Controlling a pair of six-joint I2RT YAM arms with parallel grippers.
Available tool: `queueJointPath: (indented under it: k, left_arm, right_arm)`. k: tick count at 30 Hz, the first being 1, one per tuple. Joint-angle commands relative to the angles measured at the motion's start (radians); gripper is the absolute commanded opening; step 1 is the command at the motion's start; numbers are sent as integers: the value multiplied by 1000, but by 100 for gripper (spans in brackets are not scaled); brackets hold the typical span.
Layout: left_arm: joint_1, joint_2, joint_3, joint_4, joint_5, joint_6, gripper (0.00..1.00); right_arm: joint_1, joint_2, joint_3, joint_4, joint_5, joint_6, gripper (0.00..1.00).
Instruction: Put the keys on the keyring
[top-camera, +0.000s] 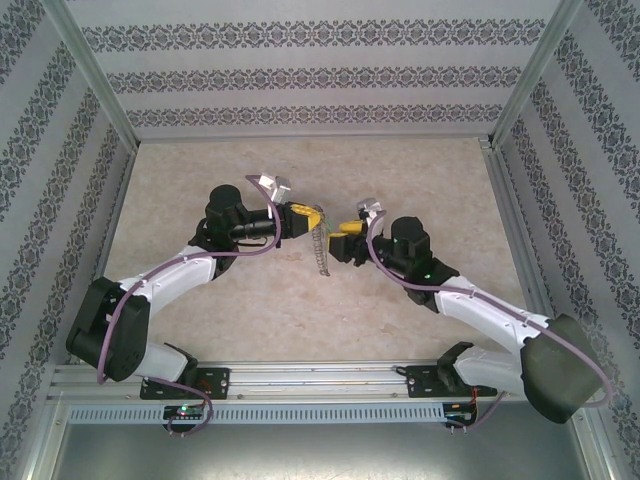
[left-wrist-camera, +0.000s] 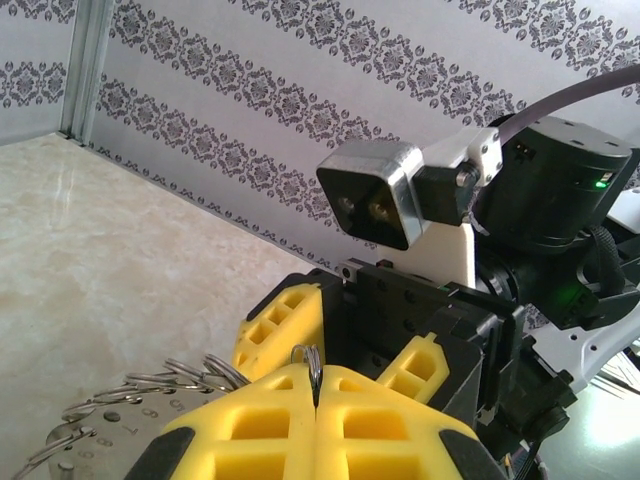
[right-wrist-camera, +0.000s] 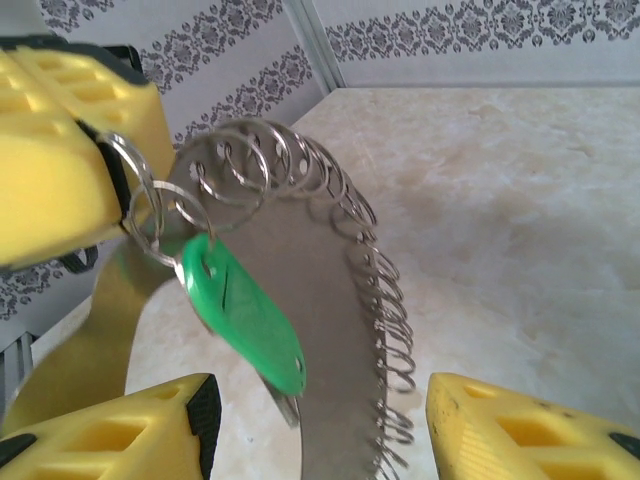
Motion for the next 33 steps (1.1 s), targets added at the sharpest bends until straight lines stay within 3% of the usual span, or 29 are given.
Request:
queueJointPath:
  k: [1,8,24,33]
  left_arm:
    - [-11,5,23,83,40,-27,0]
    - [-11,10,29,91,60,-43,0]
    - [-10,14,35,117,59,-62,0]
    - [-11,14,39,140,40,-63,0]
  right_arm:
    - [17,29,45,42,3,-31,57]
    - [24,78,90,29,7,-57,54]
    - [24,48,96,-78,-105,-123,3]
    - [23,34,110,-132,-160,-140,0]
